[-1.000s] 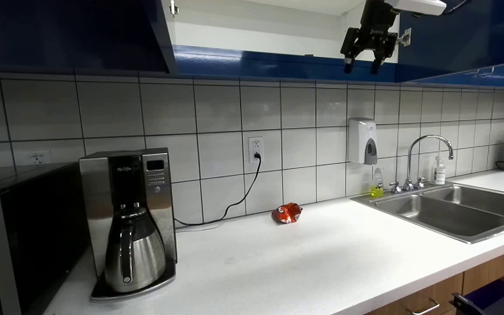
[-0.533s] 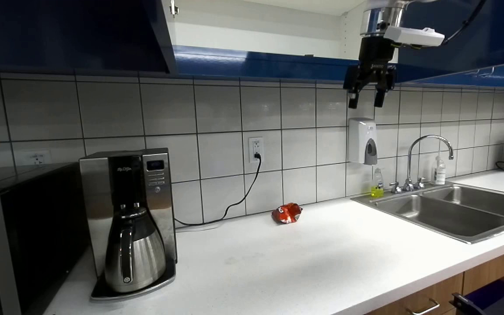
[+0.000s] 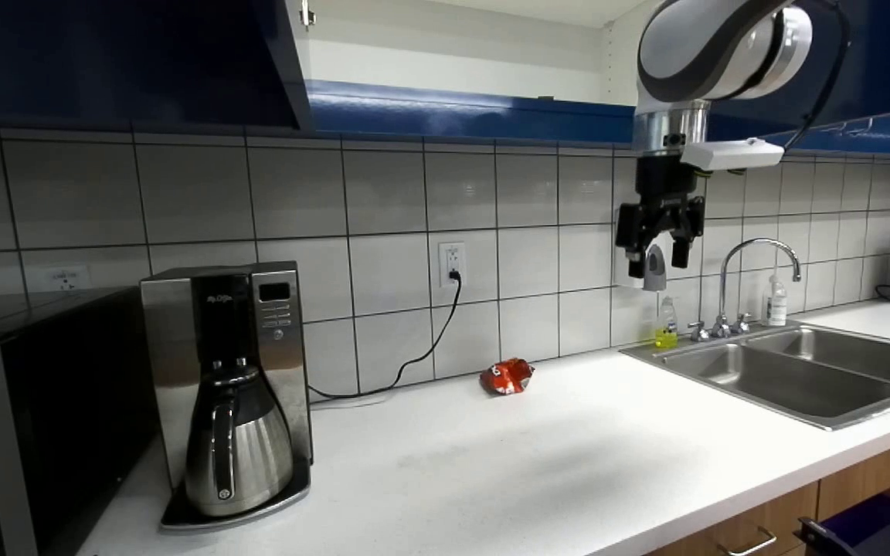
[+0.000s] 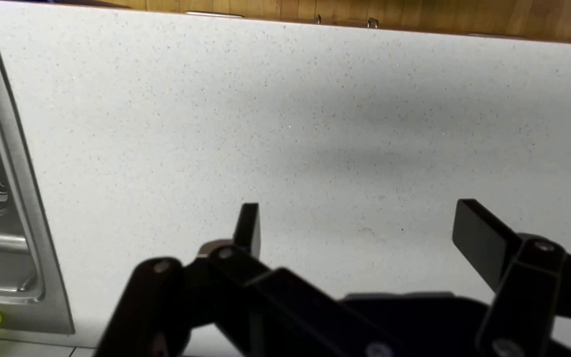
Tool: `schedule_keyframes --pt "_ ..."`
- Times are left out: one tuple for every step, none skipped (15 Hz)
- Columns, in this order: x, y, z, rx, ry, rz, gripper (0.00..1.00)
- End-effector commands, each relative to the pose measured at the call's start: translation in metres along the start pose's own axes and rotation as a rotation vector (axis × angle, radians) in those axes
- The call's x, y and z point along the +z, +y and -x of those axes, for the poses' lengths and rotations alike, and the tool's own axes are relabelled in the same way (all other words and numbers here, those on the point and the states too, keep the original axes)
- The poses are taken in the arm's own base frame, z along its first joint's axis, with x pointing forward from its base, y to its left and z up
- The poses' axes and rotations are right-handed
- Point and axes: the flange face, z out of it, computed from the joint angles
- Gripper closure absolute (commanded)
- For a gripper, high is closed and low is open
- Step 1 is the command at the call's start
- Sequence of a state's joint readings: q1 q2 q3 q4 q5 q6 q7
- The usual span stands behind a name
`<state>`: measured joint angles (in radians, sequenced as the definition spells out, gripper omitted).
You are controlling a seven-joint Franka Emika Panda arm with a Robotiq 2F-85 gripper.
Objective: Shift the snickers bar to the open cupboard
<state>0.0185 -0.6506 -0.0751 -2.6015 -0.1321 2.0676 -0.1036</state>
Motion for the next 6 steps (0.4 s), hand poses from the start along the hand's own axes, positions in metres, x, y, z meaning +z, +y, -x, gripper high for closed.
schedule_keyframes --pt "0.036 -0.005 0.016 -0.044 -0.023 0.041 0.00" --pt "0.021 -0.003 0.006 -0.015 -0.026 0.010 0.00" --pt "0.030 -0.005 0.009 -0.022 -0.034 0.015 0.00" --pt "0.035 -0.005 0.011 -0.025 -0.039 0.015 0.00" --pt "0.037 -0.006 0.011 -0.026 -0.041 0.015 0.00" --pt "0.037 -0.006 0.011 -0.026 -0.041 0.015 0.00"
